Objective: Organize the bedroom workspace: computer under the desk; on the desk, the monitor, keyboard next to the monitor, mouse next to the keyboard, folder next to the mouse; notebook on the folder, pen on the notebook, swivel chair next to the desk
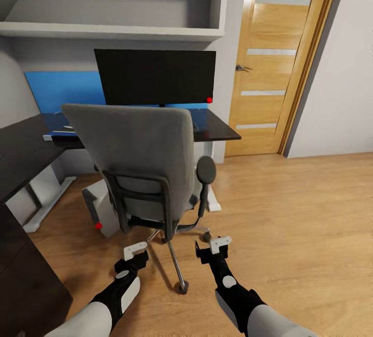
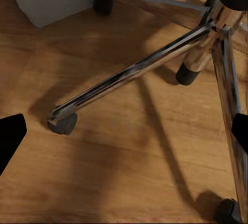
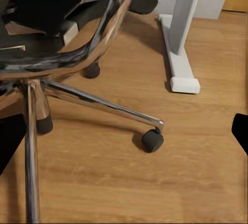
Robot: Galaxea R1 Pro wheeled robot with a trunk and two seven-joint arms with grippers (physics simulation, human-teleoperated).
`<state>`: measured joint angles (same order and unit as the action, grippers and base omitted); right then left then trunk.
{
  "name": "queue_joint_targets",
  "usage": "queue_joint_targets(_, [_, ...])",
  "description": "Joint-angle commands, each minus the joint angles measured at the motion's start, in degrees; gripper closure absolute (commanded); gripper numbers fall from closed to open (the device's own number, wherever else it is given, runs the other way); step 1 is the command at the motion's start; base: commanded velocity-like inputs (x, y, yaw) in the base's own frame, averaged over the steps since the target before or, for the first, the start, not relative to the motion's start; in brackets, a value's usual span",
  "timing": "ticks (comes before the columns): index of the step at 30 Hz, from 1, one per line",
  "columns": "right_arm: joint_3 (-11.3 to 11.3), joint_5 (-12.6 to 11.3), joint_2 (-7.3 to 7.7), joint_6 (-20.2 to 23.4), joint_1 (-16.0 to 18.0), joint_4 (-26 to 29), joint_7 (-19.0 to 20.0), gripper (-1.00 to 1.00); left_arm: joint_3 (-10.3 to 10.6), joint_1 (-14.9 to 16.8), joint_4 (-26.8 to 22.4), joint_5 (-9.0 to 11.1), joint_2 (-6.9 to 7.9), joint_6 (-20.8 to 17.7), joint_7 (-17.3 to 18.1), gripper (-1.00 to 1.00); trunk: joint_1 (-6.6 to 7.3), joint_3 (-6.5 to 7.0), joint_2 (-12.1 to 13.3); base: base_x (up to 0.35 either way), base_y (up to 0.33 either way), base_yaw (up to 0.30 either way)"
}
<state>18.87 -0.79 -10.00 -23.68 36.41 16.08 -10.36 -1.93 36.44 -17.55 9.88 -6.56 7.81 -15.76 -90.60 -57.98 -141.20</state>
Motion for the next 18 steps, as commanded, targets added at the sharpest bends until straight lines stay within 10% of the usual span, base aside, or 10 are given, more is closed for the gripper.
queue_joint_targets(1, [0.38,-0.08,0.0,-0.14,0.06,-0.09,-0.46,-1.0,-0.18,0.03,0.04,0.36,-0.03,0.27,0.03,-1.0,0.03,-0.05,-0.02,-0.214,-0.144,0.0])
queue_joint_targets(18, [0.38,-0.16,0.0,-0.08,0.06,-0.16,-0.48,-1.0,-0.12,0.03,0.05,0.32,-0.11,0.27,0.03,-1.0,0.03,-0.05,-0.02,-0.28,-0.153,0.0])
